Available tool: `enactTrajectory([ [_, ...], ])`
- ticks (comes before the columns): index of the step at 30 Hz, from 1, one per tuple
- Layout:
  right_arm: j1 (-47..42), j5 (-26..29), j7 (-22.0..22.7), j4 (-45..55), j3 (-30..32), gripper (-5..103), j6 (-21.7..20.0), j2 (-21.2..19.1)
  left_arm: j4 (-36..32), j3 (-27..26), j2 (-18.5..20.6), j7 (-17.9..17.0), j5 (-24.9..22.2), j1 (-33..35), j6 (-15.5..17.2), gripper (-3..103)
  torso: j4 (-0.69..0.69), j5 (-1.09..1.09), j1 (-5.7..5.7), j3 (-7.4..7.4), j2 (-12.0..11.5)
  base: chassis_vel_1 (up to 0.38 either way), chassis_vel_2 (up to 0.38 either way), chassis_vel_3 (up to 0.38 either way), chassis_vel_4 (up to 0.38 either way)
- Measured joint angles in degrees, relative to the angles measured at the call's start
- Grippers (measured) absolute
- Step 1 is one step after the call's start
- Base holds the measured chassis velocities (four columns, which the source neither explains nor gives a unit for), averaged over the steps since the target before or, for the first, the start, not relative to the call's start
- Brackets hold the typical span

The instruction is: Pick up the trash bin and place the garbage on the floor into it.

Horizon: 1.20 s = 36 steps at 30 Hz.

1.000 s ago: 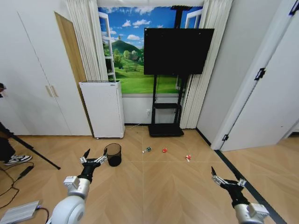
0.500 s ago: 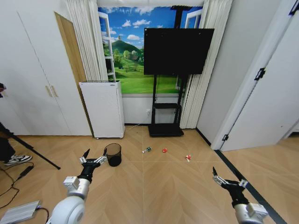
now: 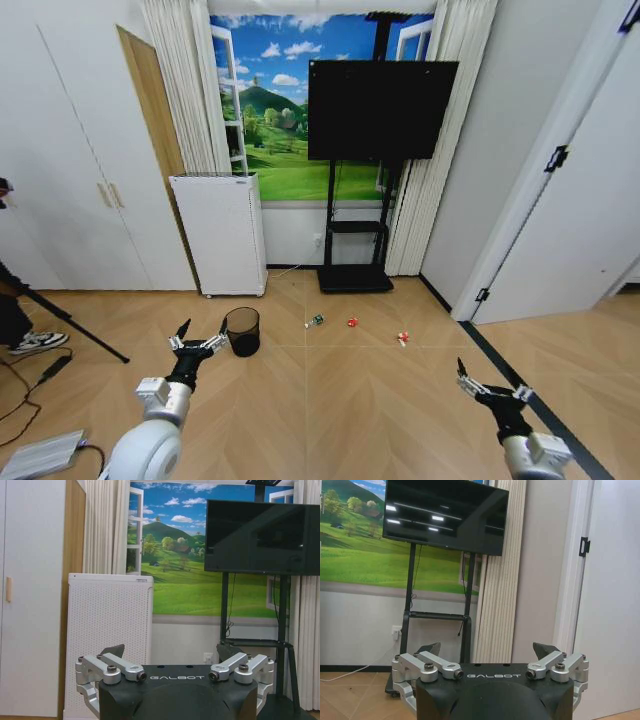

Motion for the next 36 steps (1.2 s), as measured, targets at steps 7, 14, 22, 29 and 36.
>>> enactTrajectory([
  [7,-0.33,0.21,-0.16,0.05,0.12,100,0.03,0.21,-0.06,-0.06,-0.11,0.12,0.06,0.22,-0.14,100,0.0,0.0,0.0,0.0,0.01,-0.042,0.024,0.027,-0.024],
  [14,-0.72,0.11,-0.32,0.23,0.11,100,0.07,0.54,-0.08,-0.06,-0.35,0.25,0.3,0.41,-0.32,100,0.0,0.0,-0.01,-0.01,0.0,-0.119,0.101,0.121,-0.133],
  [22,-1.25,0.2,-0.85,0.75,0.02,100,-0.16,0.91,-0.11,-0.07,-0.61,0.48,0.68,0.67,-0.56,100,0.01,-0.01,0.0,0.0,-0.02,-0.217,0.222,0.244,-0.227],
  [29,-1.06,0.22,-0.85,0.45,-0.03,100,-0.13,0.66,-0.01,-0.09,-0.61,0.59,0.7,0.55,-0.62,100,0.01,-0.02,0.0,0.0,-0.01,-0.297,0.289,0.324,-0.318],
  [36,-0.77,0.24,-0.85,0.07,-0.06,100,-0.11,0.48,0.18,-0.01,-0.64,0.6,0.7,0.39,-0.62,100,-0.01,-0.01,0.01,0.01,-0.01,-0.377,0.375,0.383,-0.375],
])
